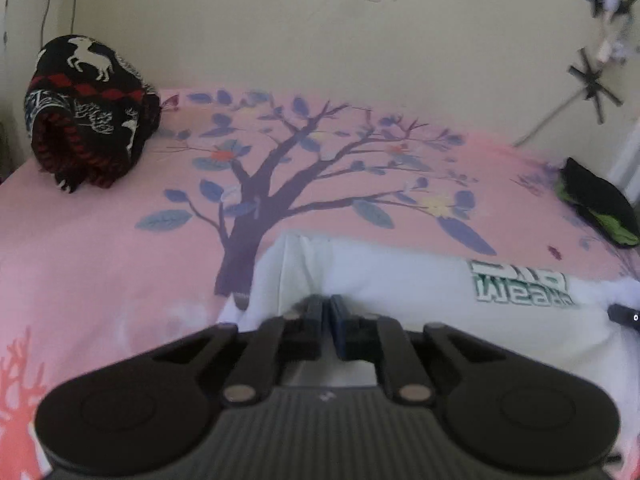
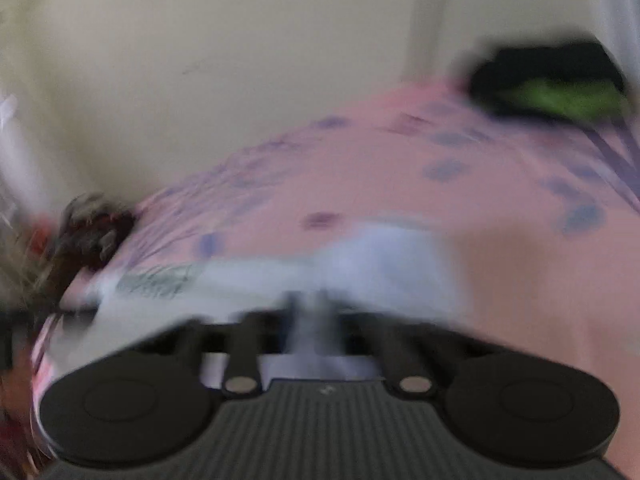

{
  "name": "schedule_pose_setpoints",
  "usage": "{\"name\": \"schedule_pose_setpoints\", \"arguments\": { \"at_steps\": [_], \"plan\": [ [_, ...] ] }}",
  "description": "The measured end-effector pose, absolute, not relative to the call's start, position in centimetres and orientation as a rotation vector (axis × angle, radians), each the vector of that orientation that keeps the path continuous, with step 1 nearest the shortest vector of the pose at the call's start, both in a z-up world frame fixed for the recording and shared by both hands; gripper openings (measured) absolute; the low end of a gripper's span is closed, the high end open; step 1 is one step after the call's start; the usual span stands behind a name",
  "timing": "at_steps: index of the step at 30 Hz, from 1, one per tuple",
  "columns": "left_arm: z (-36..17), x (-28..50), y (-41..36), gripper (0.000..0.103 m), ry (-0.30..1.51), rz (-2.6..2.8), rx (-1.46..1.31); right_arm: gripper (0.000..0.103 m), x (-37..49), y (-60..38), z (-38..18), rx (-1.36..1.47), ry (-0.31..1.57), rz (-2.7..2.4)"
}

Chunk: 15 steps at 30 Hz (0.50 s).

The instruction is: Fold small clothes

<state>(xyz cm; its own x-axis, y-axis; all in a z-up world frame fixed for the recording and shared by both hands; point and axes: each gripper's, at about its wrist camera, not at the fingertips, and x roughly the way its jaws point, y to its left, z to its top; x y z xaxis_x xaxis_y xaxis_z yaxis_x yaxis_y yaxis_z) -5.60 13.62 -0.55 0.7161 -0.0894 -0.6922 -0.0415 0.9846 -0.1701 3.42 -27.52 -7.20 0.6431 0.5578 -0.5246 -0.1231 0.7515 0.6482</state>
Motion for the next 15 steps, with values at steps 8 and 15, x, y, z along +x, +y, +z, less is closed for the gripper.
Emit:
{"name": "schedule_pose_setpoints", "arguments": {
  "at_steps": [8, 15],
  "plan": [
    [3.0, -8.7, 13.2, 0.032, 0.767, -0.097, -0.265, 0.072, -4.4, -34.0, -4.3, 0.682, 0.642, 0.297],
    [2.8, -7.1, 6.5, 0.037, 0.799, -0.384, -0.259, 0.069, -6.0, -35.2, -6.3, 0.745, 0.751, 0.301]
  ]
}}
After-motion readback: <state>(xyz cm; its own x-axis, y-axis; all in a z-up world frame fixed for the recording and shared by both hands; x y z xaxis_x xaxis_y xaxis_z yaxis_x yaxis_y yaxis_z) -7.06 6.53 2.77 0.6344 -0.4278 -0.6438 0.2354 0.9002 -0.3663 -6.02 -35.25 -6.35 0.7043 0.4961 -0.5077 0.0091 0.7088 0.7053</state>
